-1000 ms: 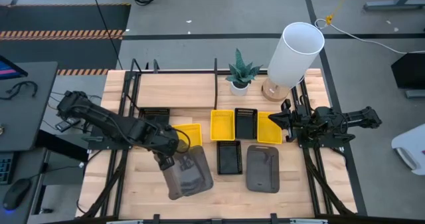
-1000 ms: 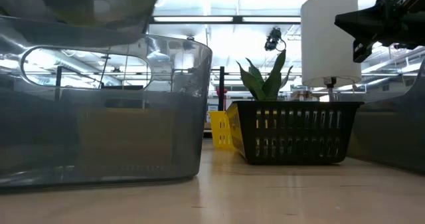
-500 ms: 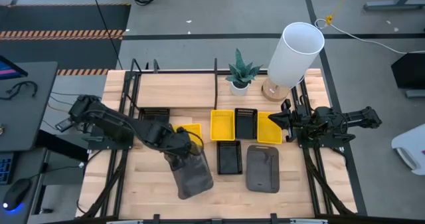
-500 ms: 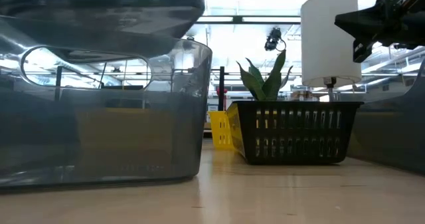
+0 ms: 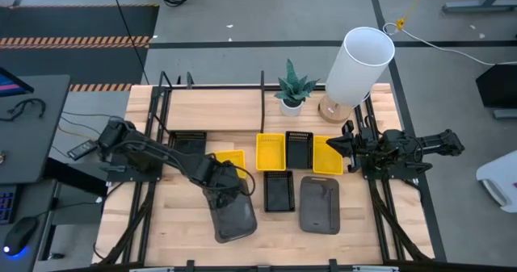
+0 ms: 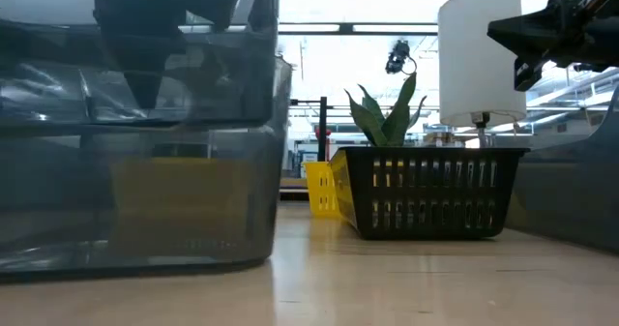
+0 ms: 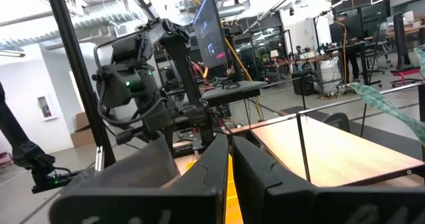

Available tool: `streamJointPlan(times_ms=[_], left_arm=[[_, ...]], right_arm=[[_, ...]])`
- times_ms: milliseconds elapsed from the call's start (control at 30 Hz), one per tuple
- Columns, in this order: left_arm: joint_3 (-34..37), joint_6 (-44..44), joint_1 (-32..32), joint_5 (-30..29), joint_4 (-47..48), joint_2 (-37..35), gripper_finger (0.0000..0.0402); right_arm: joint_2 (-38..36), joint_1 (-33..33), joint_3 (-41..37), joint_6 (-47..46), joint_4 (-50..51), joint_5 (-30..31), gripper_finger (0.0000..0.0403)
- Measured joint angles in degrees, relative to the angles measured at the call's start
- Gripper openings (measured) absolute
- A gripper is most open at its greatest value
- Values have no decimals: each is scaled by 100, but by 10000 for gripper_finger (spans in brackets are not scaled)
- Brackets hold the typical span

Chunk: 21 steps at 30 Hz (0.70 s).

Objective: Stack baskets on shelf by color
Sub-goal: Stack the left transparent black bin on the middle transparent black bin, then stack the transparent black bin on the transparent black bins

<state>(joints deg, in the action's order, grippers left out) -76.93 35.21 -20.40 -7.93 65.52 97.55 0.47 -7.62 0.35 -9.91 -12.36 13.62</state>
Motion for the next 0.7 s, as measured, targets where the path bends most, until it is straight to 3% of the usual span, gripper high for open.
streamJointPlan(times_ms=[167, 500, 700], left_arm=[[0, -116, -2, 3, -63, 84, 46], [-52, -192, 95, -140, -130, 116, 151], [-408, -336, 192, -912, -357, 112, 181]], right_arm=[[0, -2, -1, 0, 0, -1, 27], [0, -1, 0, 0, 0, -1, 27], [0, -1, 0, 0, 0, -1, 27]])
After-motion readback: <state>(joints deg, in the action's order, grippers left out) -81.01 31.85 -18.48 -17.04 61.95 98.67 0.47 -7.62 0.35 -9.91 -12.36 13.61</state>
